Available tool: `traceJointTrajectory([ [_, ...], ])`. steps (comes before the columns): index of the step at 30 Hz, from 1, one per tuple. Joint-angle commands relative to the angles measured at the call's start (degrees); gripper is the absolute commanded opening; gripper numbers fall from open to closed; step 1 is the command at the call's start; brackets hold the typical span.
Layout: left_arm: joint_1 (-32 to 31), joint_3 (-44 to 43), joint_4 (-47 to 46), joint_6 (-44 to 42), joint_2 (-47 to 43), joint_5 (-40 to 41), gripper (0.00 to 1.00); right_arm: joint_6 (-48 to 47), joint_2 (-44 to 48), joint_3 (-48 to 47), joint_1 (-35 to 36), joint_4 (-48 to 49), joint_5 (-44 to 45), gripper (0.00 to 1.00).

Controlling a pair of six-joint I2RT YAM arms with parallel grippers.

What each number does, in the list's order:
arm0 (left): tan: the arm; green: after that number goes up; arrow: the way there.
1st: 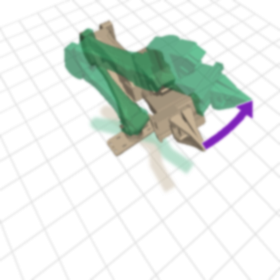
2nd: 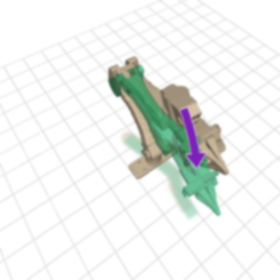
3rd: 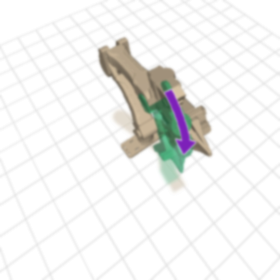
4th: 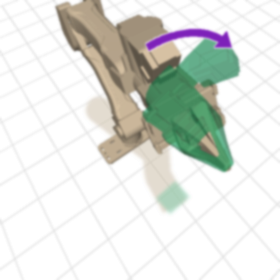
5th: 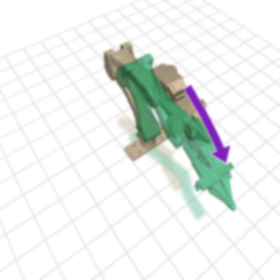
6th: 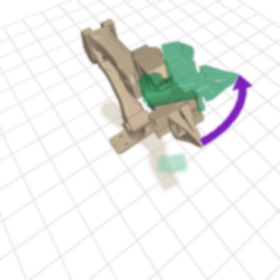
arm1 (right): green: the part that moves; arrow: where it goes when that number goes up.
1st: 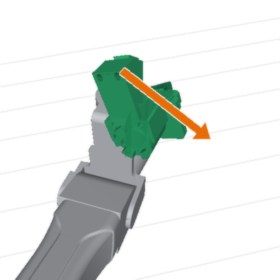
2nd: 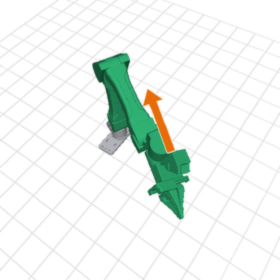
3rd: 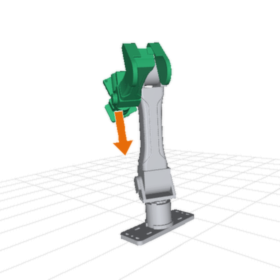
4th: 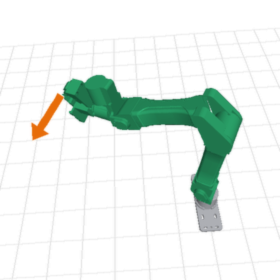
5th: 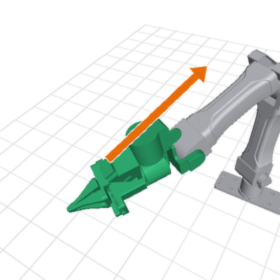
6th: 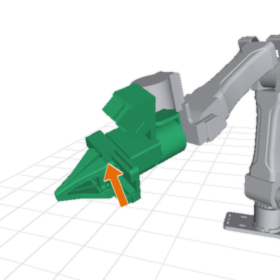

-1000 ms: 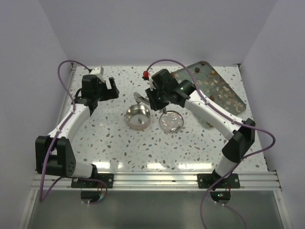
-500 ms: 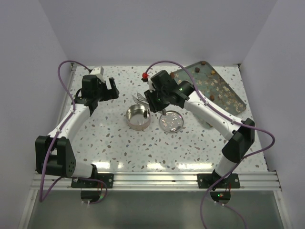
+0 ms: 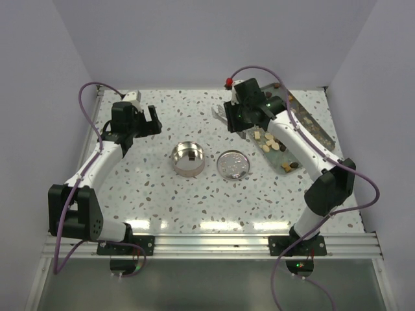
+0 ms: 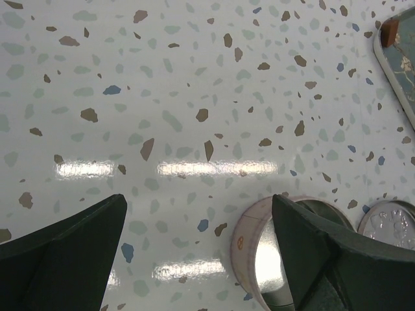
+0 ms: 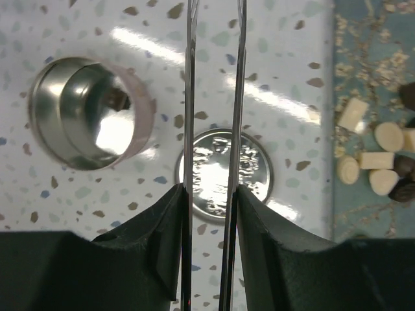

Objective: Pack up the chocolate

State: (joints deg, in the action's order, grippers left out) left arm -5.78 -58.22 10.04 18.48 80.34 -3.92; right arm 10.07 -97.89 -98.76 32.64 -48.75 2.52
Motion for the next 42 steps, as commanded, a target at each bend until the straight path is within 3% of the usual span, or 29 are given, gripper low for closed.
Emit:
traceJointTrajectory([
  [1,-0.37,-0.14,-0.81,-0.20,-0.62,1.11,1.00,-1.71,2.79,-1.70,-4.94,1.12,2.66,0.39],
  [13,-0.37,-0.23,-1.08,-0.11,0.17,0.85,1.00,-4.26,6.39,9.37,-15.06,2.79,6.26,0.40],
  [42,-0.37,0.12,-1.08,0.24,0.61,0.58,1.00,-3.65,5.69,18.25,-15.77,4.02,6.26,0.41],
])
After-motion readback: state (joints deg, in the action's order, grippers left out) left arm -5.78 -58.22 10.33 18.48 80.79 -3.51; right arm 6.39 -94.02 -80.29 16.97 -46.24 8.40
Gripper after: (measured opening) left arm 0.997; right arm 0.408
